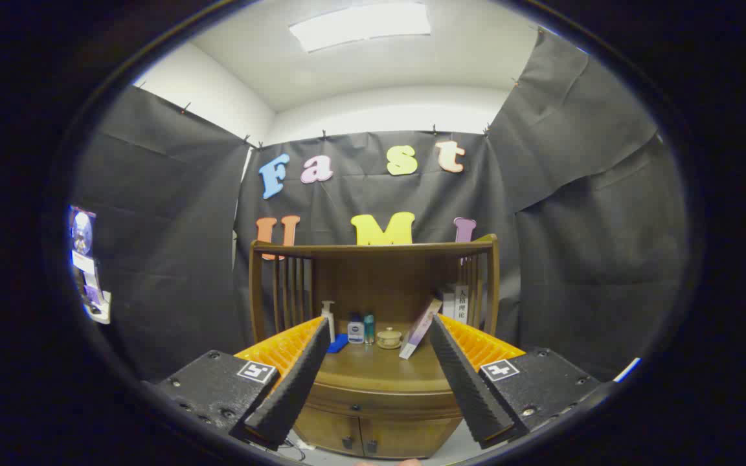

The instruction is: Pull open the drawer, take out the items inside it, and place them on the countertop above the cabinet.

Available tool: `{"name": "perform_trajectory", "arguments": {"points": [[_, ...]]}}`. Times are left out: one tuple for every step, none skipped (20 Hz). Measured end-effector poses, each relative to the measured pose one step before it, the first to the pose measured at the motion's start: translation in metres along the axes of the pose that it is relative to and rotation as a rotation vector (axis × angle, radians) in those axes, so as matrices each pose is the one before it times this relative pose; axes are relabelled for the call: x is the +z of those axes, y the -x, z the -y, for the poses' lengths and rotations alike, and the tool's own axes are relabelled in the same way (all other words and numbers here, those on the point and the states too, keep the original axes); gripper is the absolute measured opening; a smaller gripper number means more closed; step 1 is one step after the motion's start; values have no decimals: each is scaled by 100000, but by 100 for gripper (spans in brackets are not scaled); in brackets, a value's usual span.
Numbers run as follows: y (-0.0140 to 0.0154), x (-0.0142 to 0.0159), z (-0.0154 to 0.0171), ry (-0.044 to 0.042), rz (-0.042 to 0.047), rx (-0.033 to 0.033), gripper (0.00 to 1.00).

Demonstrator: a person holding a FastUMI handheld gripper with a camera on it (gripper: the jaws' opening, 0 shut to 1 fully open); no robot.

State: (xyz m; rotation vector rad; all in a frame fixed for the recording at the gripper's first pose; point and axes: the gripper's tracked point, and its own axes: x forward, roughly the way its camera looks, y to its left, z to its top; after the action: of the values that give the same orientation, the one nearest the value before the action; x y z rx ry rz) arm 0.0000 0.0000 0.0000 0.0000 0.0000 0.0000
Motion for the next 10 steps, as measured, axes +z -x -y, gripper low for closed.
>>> {"name": "perform_trajectory", "arguments": {"points": [[-97, -91, -300, -771, 56, 410, 100], [-135, 31, -223, -547, 27, 575, 100], [56, -132, -81, -283, -57, 290, 100], [-79, 44, -21, 0, 106, -96, 100], [45, -5, -117, 162, 342, -141, 100], [45, 101, -35, 397, 298, -260, 100], [-103, 7, -108, 476, 377, -145, 100], [5, 132, -2, 345, 239, -303, 100], [64, -108, -28, 299, 247, 251, 100], [-25, -135, -19, -37, 90, -110, 100]]}}
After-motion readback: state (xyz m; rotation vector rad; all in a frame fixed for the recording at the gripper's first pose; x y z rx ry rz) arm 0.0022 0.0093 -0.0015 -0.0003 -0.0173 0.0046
